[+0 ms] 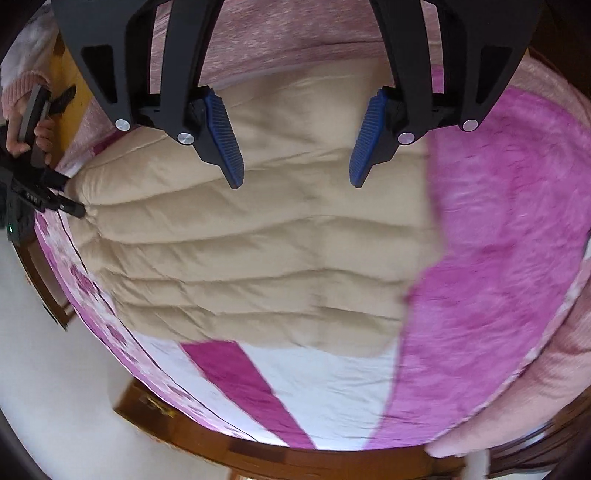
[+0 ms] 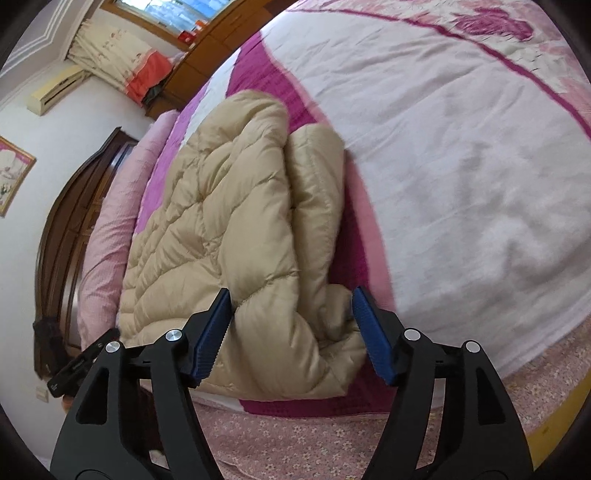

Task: Fold large clothes

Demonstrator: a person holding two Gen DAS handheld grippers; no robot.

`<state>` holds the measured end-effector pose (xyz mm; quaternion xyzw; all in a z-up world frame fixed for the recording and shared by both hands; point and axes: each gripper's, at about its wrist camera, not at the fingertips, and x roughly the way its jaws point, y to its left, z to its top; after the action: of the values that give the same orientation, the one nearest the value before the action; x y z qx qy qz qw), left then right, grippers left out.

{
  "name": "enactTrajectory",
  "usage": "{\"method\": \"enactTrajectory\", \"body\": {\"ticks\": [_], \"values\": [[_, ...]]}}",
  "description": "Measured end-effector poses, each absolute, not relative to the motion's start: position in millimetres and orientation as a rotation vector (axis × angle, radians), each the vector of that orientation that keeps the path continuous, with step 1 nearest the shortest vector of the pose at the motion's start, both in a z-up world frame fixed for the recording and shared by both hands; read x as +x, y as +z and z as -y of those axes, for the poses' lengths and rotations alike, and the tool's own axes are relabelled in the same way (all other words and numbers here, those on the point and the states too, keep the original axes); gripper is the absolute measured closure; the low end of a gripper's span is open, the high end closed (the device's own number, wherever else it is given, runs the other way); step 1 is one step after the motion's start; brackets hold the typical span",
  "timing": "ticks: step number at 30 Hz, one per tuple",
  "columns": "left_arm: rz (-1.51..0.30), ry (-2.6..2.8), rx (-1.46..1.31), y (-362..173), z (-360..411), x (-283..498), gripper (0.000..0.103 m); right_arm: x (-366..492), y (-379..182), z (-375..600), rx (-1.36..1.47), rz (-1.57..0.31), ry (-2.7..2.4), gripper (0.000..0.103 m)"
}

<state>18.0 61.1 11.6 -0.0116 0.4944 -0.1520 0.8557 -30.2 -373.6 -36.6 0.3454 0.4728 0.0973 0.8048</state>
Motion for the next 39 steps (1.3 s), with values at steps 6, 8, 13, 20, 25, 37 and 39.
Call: {"method": "enactTrajectory", "body": {"ticks": [6, 8, 13, 20, 25, 37, 39], "values": [[-1.037, -0.44, 0.072, 7.3, 3.0, 18.8, 0.045, -20.1, -43.6, 368.3, 0.719, -1.051, 0.234, 0.032], [-1.035, -0.461, 0.119, 3.6, 18.1, 16.9, 0.045, -21.0, -44.8, 368.7, 0.73, -1.055, 0.243, 0.032], [-1.046, -0.419, 0.19, -11.1, 30.8, 20.9, 0.045, -21.7, -46.8, 371.7, 0.768, -1.054, 0.279, 0.046], [-1.085, -0.405, 0.213, -23.1, 34.7, 27.5, 0.053, -31.9, -22.0, 364.6, 0.772, -0.984, 0.356, 0.077], [-1.103, -0.392, 0.249, -34.4, 37.5, 32.3, 0.058, -37.6, 15.5, 346.6, 0.713, -0.934, 0.419, 0.078], [-1.097, -0.382, 0.17, -22.4, 14.4, 28.3, 0.059, -14.7, 86.3, 251.0, 0.482, -0.905, 0.603, 0.078], [-1.059, -0.374, 0.13, -2.8, -7.9, 22.7, 0.059, -10.8, 93.8, 235.7, 0.421, -0.919, 0.605, 0.078]]}}
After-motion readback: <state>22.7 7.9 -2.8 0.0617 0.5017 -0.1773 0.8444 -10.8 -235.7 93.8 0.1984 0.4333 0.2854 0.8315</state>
